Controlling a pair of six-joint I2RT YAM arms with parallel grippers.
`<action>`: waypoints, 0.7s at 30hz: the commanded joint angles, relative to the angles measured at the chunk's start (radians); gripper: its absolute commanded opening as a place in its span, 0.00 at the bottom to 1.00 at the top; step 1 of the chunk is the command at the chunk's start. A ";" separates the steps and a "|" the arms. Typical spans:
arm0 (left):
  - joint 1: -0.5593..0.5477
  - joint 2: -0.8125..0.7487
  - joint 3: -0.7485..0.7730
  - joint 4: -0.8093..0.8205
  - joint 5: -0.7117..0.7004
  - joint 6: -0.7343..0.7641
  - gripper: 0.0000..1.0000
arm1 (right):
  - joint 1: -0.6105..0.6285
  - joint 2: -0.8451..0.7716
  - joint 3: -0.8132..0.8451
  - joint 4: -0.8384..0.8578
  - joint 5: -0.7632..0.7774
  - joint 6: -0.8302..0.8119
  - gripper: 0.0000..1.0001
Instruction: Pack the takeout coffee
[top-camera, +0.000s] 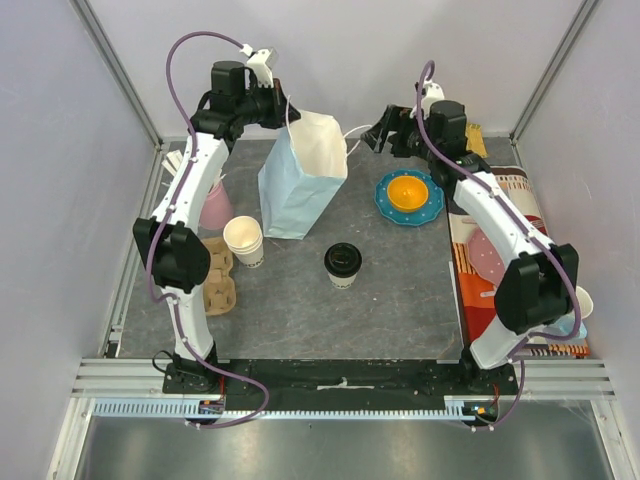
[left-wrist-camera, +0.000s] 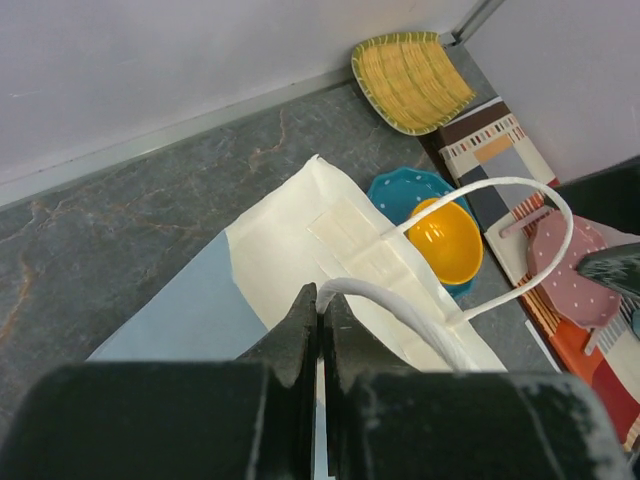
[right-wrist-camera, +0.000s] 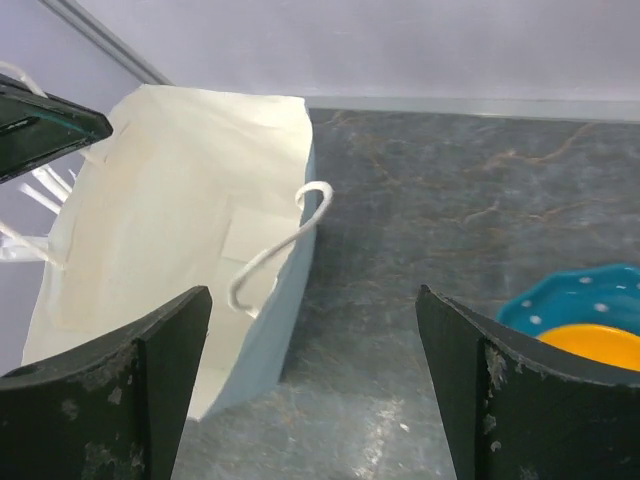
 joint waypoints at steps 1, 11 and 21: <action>-0.002 -0.064 0.002 0.042 0.050 -0.011 0.02 | 0.010 0.083 0.031 0.109 -0.150 0.133 0.91; -0.005 -0.059 0.013 0.041 0.037 -0.013 0.02 | 0.126 0.071 0.017 -0.006 0.030 0.079 0.89; -0.005 -0.062 0.016 0.037 0.042 -0.007 0.02 | 0.152 0.175 0.122 -0.121 0.111 0.001 0.75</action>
